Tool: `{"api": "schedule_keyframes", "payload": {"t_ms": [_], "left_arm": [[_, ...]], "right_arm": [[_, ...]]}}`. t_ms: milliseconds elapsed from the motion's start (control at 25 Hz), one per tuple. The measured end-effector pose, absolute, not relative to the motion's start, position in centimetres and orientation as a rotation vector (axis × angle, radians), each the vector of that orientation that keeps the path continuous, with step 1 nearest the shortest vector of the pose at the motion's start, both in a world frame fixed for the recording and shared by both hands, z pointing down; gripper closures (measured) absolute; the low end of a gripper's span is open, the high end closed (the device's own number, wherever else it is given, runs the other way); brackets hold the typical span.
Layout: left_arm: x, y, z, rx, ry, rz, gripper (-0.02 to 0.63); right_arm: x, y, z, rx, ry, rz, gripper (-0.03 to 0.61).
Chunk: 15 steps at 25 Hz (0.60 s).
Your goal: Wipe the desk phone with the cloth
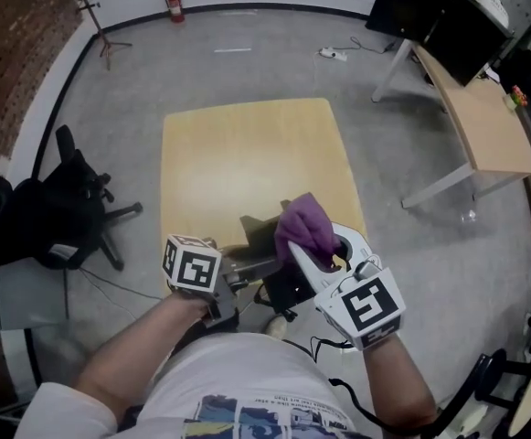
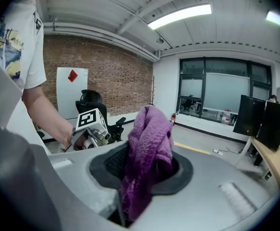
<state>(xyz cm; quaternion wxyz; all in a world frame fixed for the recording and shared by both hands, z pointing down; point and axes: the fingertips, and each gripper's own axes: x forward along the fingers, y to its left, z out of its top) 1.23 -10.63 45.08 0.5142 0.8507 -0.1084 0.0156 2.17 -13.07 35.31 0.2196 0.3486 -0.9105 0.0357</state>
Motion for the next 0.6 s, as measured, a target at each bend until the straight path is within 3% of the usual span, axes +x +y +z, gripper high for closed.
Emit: {"api": "schedule_keyframes", "payload": {"t_ms": [600], "left_arm": [[0.8,-8.2,43.1,2.055,-0.281,-0.053,0.433]], "right_arm": [[5.6,-4.4,40.4,0.872,-2.459,0.242,0.468]]}}
